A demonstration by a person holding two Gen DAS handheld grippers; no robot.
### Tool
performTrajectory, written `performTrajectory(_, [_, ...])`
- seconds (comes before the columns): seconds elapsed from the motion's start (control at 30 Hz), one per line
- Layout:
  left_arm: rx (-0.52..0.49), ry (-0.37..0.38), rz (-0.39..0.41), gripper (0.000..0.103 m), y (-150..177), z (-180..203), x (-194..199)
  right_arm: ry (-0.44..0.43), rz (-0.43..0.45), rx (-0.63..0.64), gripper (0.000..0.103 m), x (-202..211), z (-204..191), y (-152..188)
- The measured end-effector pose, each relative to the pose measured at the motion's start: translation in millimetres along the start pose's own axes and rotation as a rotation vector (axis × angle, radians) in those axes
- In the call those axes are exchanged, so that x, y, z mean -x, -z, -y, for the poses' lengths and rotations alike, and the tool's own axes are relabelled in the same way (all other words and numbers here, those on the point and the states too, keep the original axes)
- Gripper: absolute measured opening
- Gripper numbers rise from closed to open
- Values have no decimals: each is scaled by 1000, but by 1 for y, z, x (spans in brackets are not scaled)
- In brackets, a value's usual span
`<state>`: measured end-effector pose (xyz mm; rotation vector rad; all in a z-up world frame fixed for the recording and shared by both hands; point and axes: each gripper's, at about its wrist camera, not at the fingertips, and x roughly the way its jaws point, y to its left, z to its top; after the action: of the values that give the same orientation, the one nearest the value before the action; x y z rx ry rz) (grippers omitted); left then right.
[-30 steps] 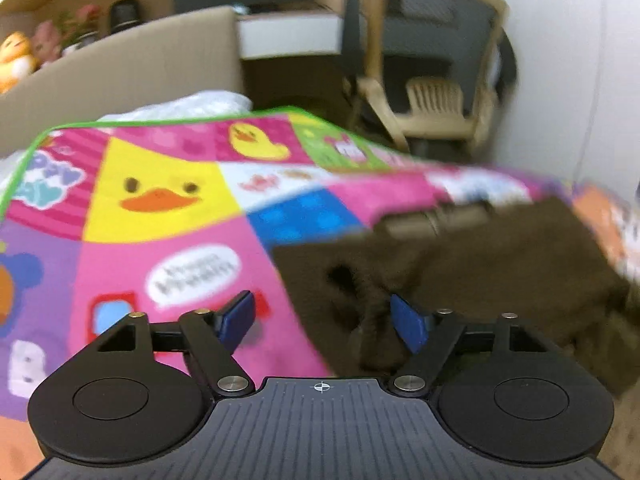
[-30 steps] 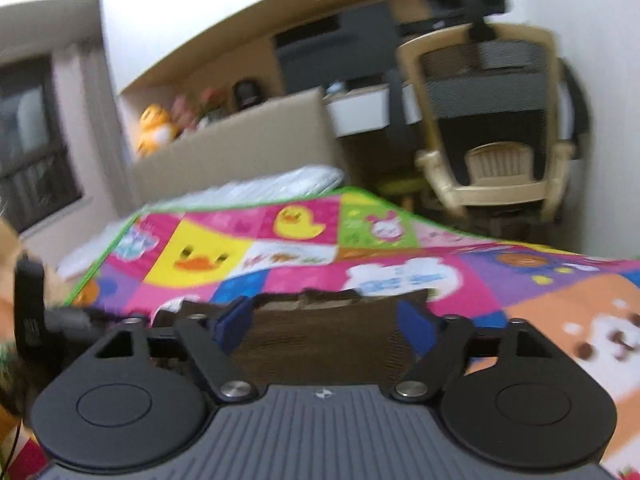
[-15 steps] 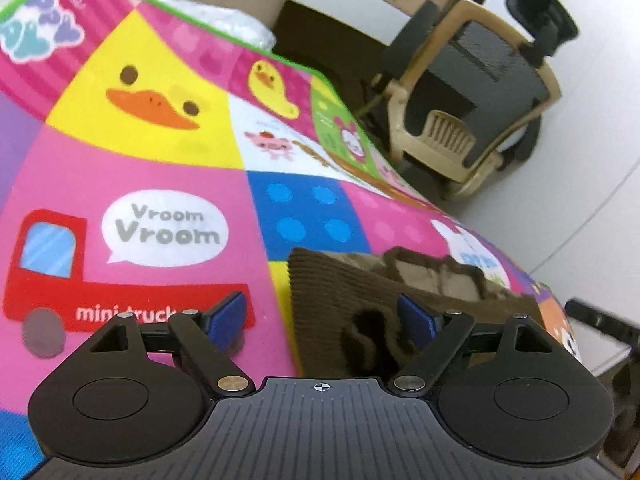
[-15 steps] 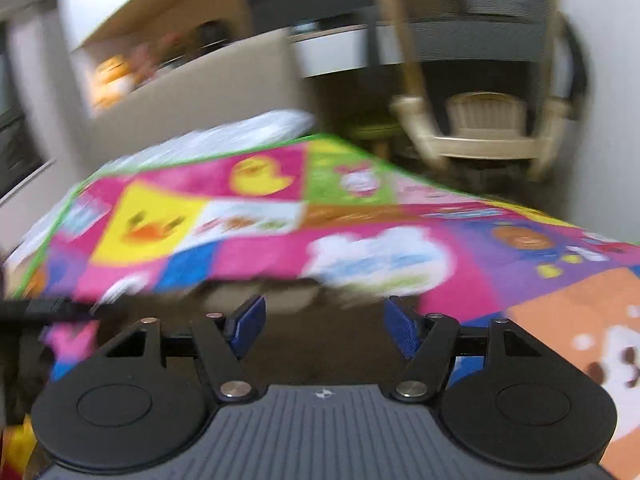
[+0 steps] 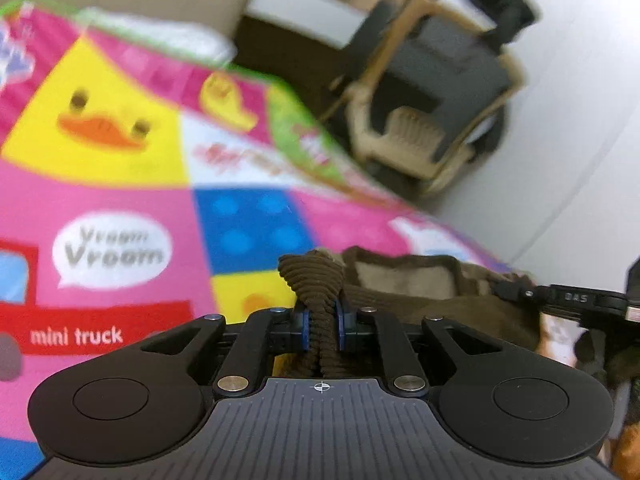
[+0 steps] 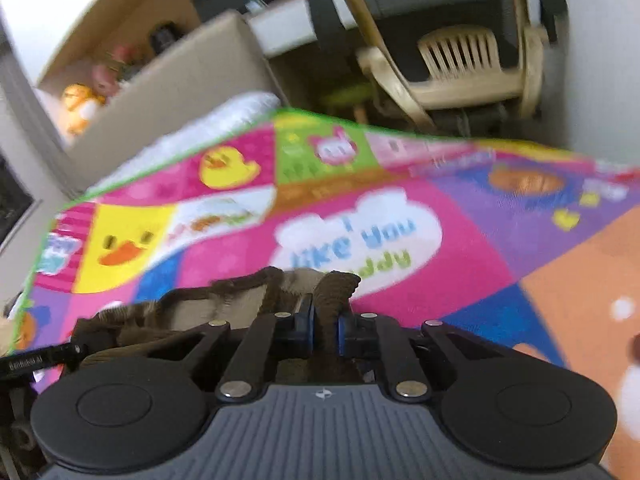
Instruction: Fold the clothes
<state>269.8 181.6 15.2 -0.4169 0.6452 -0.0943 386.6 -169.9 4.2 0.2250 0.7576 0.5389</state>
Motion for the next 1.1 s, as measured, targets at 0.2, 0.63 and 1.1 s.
performTrajectory(0.2, [-156,101,106,13,33,38,101,-80,84,97,9,117,-13,34])
performTrajectory(0.63, [-198,222,-48,70,147,6,194,81,-55,349,49,220,2,171])
performTrajectory(1.1, [250,267,-161,93,125,-6,94,-50,-14,93,69,132,-12,131])
